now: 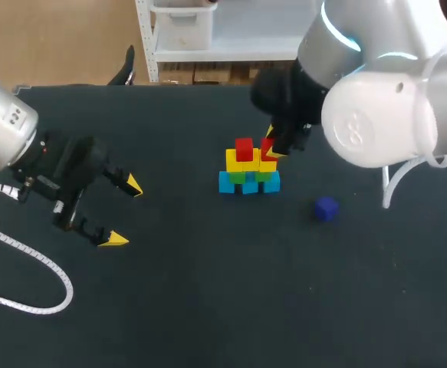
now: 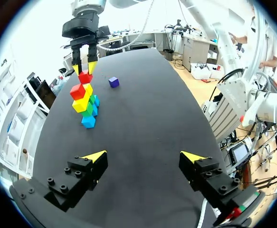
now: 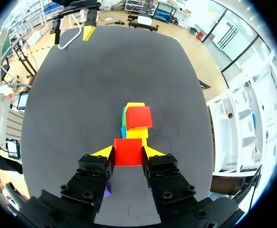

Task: Place the blue cubes, place green cubes on the blue cubes, place the yellow cubes on the green cubes, then place the red cubes on the yellow cubes, and place purple cube on the red cubes.

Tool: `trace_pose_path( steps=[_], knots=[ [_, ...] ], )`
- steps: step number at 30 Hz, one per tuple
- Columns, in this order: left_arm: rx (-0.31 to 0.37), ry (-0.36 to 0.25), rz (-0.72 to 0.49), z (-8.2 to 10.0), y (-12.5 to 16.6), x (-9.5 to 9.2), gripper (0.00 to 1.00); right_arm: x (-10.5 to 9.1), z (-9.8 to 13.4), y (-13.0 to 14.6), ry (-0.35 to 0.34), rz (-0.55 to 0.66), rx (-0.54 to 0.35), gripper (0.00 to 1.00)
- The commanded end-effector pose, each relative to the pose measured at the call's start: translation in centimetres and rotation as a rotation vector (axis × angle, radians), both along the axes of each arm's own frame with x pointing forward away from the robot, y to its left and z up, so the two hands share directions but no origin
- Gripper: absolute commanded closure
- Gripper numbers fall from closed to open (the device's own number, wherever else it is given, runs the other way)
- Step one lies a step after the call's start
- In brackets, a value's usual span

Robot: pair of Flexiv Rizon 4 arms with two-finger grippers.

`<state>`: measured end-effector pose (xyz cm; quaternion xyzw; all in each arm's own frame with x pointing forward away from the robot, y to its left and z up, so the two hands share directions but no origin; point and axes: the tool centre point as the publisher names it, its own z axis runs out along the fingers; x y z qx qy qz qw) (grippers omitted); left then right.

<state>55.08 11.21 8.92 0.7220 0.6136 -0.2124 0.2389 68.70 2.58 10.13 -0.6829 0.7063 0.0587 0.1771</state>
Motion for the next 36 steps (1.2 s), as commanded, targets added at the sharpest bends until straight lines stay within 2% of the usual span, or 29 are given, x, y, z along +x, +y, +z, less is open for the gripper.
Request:
trace_pose_path(
  steps=[1, 14, 36],
  knots=[
    [-0.003, -0.002, -0.002, -0.1, 0.1, 0.0, 0.0, 0.4, -0.4, 0.2, -0.008, -0.012, -0.007, 1.0],
    [-0.003, -0.002, -0.002, -0.1, 0.1, 0.0, 0.0, 1.6, -0.5, 0.6, -0.028, -0.021, -0.012, 1.0],
    [-0.003, -0.002, -0.002, -0.1, 0.1, 0.0, 0.0, 1.7, -0.9, 1.2, -0.011, -0.011, 0.001, 1.0]
  ],
)
